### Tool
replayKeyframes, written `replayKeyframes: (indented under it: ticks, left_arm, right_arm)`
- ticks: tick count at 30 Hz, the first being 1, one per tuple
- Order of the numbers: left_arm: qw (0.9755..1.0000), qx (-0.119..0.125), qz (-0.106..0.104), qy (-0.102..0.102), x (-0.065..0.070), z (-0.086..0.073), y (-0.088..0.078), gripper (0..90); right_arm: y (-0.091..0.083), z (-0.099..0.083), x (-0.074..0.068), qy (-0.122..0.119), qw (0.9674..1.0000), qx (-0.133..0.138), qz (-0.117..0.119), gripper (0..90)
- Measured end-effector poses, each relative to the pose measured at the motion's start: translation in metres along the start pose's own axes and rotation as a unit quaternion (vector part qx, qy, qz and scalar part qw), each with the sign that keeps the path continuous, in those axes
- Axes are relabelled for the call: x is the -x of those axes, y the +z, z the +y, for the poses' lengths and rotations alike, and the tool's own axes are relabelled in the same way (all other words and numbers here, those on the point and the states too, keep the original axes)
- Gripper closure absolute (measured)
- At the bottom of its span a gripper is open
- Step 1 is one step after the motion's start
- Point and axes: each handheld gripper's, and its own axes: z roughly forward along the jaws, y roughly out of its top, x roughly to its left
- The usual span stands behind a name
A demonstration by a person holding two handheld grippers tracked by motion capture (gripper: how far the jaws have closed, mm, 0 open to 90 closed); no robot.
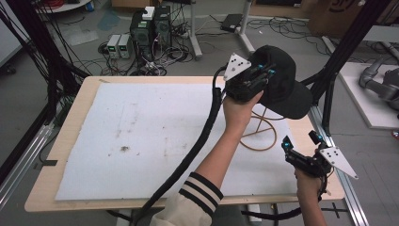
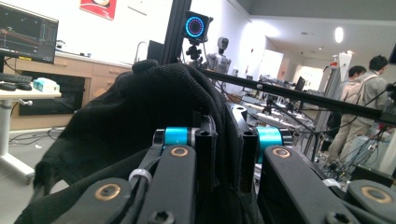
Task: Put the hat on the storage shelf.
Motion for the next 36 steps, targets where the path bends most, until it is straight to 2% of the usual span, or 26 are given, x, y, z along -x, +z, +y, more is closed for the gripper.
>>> replayKeyframes:
  ticks: [4,6,7,10,13,18,28,36]
  left_arm:
    - [1.0,-0.003,0.003,-0.001,-0.001,-0.002,-0.001,74.2]
    - [0.9999,-0.004,0.007,0.007,-0.001,-0.001,-0.002,71.8]
    - [0.9999,-0.004,0.009,0.008,-0.001,-0.001,-0.002,65.2]
    - [0.9999,0.0,0.013,0.008,-0.001,0.0,-0.003,60.1]
    - [0.9997,0.007,0.016,0.017,0.0,0.0,-0.004,55.6]
    - [0.9996,0.013,0.02,0.015,-0.002,0.004,-0.007,48.5]
    - [0.9992,0.019,0.033,0.014,-0.008,0.008,-0.017,46.8]
    - [0.9989,0.027,0.035,0.014,-0.011,0.014,-0.025,46.5]
  right_arm:
    - [0.0,0.0,0.0,-0.002,1.0,-0.004,0.001,3.5]
    - [0.0,0.0,0.0,-0.003,1.0,-0.004,0.0,3.5]
    - [0.0,0.0,0.0,-0.003,1.0,-0.004,0.0,3.5]
    - [0.0,0.0,-0.001,-0.003,1.0,-0.003,0.001,3.5]
    - [0.001,-0.001,-0.002,-0.006,1.0,-0.004,0.002,3.5]
    - [0.002,-0.004,-0.002,-0.009,0.9999,-0.011,0.001,4.1]
    - [0.0,-0.004,-0.003,-0.014,0.9997,-0.018,0.001,4.2]
    - [-0.005,-0.008,0.001,-0.016,0.9992,-0.033,-0.014,4.1]
